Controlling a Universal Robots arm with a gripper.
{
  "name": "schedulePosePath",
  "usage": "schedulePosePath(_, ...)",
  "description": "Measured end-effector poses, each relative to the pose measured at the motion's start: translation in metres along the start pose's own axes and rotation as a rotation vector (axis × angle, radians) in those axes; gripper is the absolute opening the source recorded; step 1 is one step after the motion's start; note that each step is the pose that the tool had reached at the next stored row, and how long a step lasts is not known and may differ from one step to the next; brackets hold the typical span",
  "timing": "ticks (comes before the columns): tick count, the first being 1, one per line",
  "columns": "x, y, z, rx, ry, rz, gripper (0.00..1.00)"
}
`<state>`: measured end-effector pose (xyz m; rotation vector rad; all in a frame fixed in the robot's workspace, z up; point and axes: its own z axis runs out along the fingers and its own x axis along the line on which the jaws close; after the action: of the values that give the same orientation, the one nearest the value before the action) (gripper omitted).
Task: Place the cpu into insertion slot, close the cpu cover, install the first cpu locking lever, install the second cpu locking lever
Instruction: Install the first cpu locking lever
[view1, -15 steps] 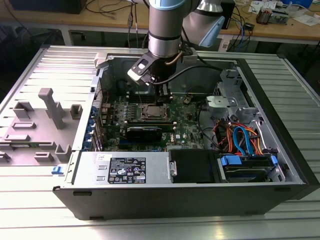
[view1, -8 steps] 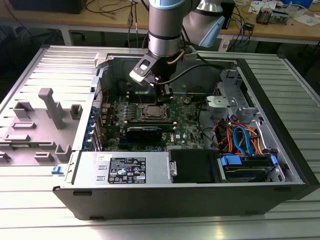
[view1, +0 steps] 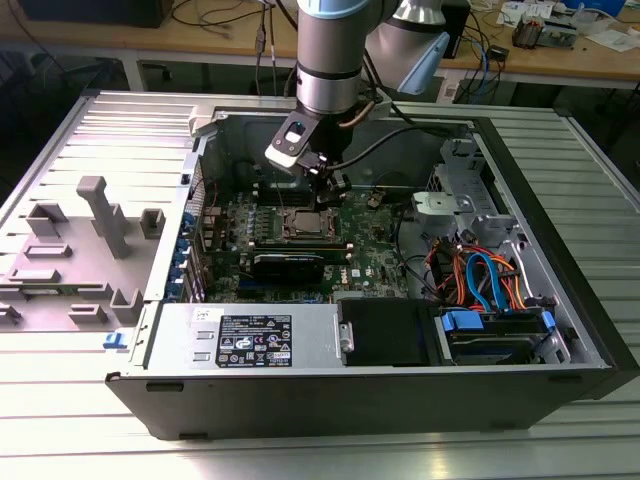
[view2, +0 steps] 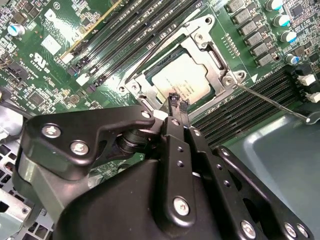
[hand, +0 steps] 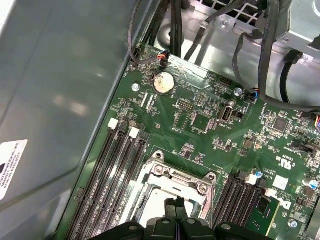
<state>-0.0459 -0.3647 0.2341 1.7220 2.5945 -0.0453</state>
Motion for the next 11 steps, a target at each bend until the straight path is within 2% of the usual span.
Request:
schedulePosePath(8,0.0,0.0,0.0,-0.0005,-0.0001,-0.012,0.11)
schedulePosePath(11,0.0,0.0,-0.0001,-0.0026,-0.0006,-0.069,0.11)
